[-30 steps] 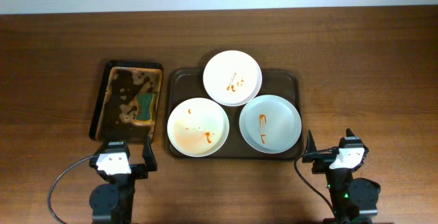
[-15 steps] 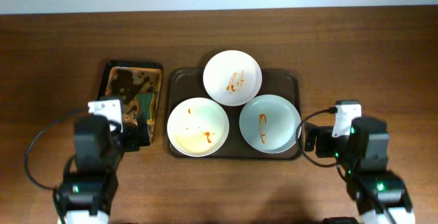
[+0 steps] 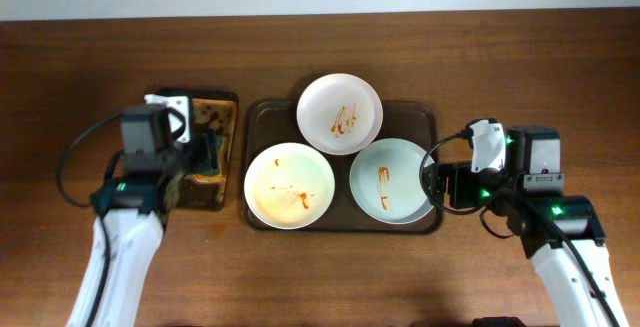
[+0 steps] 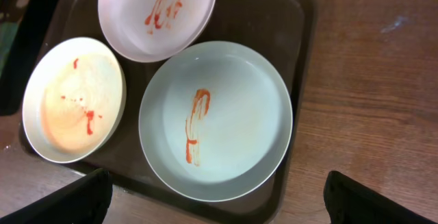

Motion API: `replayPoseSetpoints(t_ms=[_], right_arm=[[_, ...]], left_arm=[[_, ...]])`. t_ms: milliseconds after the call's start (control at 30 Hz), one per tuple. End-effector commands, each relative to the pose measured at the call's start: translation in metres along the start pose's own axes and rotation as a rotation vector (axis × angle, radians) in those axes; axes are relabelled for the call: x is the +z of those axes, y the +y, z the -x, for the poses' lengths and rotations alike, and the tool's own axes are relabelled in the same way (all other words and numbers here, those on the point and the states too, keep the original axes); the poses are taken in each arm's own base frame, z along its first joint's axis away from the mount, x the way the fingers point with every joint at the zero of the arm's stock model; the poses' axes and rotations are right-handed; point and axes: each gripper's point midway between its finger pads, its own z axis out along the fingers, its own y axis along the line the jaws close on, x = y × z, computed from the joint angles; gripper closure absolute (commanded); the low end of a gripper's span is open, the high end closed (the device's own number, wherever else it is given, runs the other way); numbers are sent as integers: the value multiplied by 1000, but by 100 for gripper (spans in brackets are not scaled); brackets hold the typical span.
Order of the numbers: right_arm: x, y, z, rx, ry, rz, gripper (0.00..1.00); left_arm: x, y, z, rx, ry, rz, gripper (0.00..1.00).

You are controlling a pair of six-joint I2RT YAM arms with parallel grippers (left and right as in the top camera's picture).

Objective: Clean dirty plates on tray and stack at the side

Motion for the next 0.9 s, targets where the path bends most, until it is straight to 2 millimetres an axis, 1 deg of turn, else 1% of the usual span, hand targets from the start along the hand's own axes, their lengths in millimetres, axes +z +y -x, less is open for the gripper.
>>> replayPoseSetpoints(t_ms=[0, 33, 67, 100, 133, 200, 233, 300, 367, 400, 433, 500, 533, 567, 600, 633, 667, 700, 733, 800, 867], right_arm=[[2, 7, 5, 3, 4, 34, 3], [3, 6, 5, 4, 6, 35, 3], [3, 6, 5, 3, 5, 34, 4], [3, 6, 5, 3, 5, 34, 4], [3, 6, 5, 3, 6, 34, 5], [3, 6, 5, 3, 5, 34, 4], [3, 6, 5, 3, 5, 34, 4], [3, 6, 6, 2, 2, 34, 4], [3, 6, 6, 1, -2, 34, 6], [3, 6, 6, 6, -1, 35, 7], [3, 7, 6, 9, -1, 39, 7], [2, 12, 6, 8, 0, 65, 8], [2, 15, 6, 11, 1, 84, 10], [2, 17, 6, 31, 4, 93, 12], [4, 20, 5, 29, 10, 101, 17], [9, 24, 4, 34, 25, 112, 19], [15, 33, 2, 27, 43, 137, 23], [27, 53, -3, -4, 83, 191, 32], [34, 63, -5, -33, 97, 213, 35], [53, 88, -6, -76, 113, 263, 35], [76, 117, -6, -96, 114, 306, 42]], left_arm=[[49, 5, -21, 18, 109, 27, 40], [58, 6, -25, 18, 125, 26, 42], [77, 6, -35, 17, 161, 26, 47], [85, 7, -40, 16, 177, 26, 50], [92, 7, -46, 13, 195, 27, 57], [105, 8, -60, 12, 240, 28, 54], [112, 8, -68, 11, 264, 25, 54], [120, 8, -79, 10, 301, 24, 55], [125, 8, -87, 9, 324, 25, 58], [126, 8, -89, 10, 329, 25, 63], [126, 9, -89, 9, 331, 26, 73], [127, 10, -89, 11, 332, 34, 99], [127, 11, -89, 11, 332, 37, 100], [126, 11, -88, 11, 329, 37, 100], [125, 12, -85, 12, 322, 44, 100], [122, 15, -80, 15, 312, 62, 100], [117, 16, -73, 17, 296, 73, 100], [102, 15, -51, 17, 242, 74, 100], [93, 15, -40, 16, 208, 73, 100], [77, 13, -21, 9, 143, 71, 100], [58, 12, -3, 8, 73, 68, 100]])
